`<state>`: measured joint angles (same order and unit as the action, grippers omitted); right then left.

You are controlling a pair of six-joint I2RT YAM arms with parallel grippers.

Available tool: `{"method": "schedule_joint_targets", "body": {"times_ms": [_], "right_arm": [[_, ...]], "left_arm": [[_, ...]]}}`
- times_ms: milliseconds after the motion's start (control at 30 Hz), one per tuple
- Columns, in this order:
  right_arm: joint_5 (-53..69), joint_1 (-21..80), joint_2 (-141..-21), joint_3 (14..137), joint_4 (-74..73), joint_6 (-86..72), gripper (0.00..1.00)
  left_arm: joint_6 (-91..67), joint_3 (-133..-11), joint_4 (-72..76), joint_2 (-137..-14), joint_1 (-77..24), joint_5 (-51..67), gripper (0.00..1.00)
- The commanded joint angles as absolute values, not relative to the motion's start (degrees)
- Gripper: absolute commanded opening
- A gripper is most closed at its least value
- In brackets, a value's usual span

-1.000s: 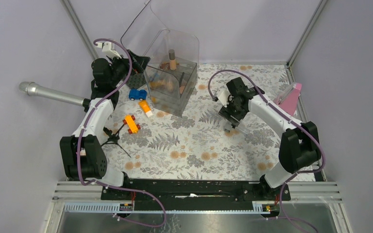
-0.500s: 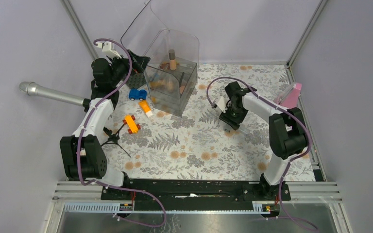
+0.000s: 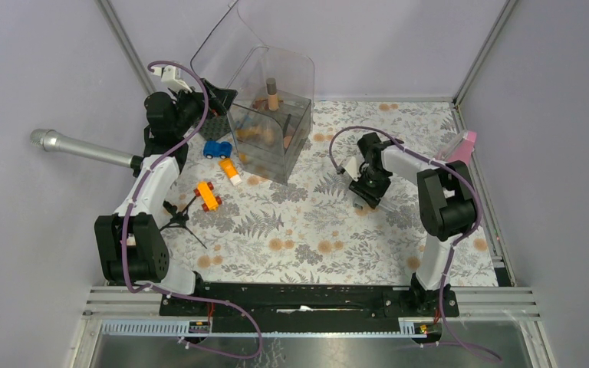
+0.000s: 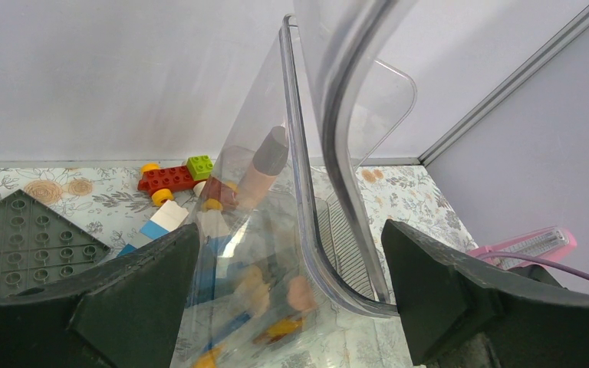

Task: Organize the makeup
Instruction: Pick up the makeup from the center of the board.

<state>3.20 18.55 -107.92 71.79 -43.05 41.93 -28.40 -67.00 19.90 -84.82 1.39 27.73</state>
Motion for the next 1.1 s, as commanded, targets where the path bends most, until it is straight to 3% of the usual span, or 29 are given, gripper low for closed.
{"method": "schedule_joint_targets", "body": {"times_ms": [0,133,433,600,800,900,1067], "right_arm": [[5.1,18.0,-109.9,73.4,-43.8,43.0,0.49],[5.0,18.1,-110.5,73.2,-43.7,42.8,0.46],[0.3,18.0,-101.9,79.5,-43.7,38.3,0.0],[2.1,19.5,-91.7,81.9,-34.1,32.9,0.0],[11.1,22.0,-82.1,69.6,8.2,10.9,0.0],[10.3,23.0,-83.7,65.7,30.8,-2.7,0.0],[6.7,26.7,-92.7,69.5,46.2,-10.9,0.0]], "left_arm": [[-26.7,-67.5,18.0,-86.1,1.1,27.9,0.96],[-26.7,-67.5,18.0,-86.1,1.1,27.8,0.96],[-26.7,-67.5,18.0,-86.1,1.1,27.7,0.96],[-26.8,-67.5,18.0,-86.1,1.1,27.7,0.96],[-27.0,-67.3,18.2,-86.0,1.1,27.8,0.96],[-27.3,-67.4,18.3,-86.1,1.1,28.0,0.96],[-28.2,-67.3,18.9,-86.0,1.1,28.7,0.96]]}}
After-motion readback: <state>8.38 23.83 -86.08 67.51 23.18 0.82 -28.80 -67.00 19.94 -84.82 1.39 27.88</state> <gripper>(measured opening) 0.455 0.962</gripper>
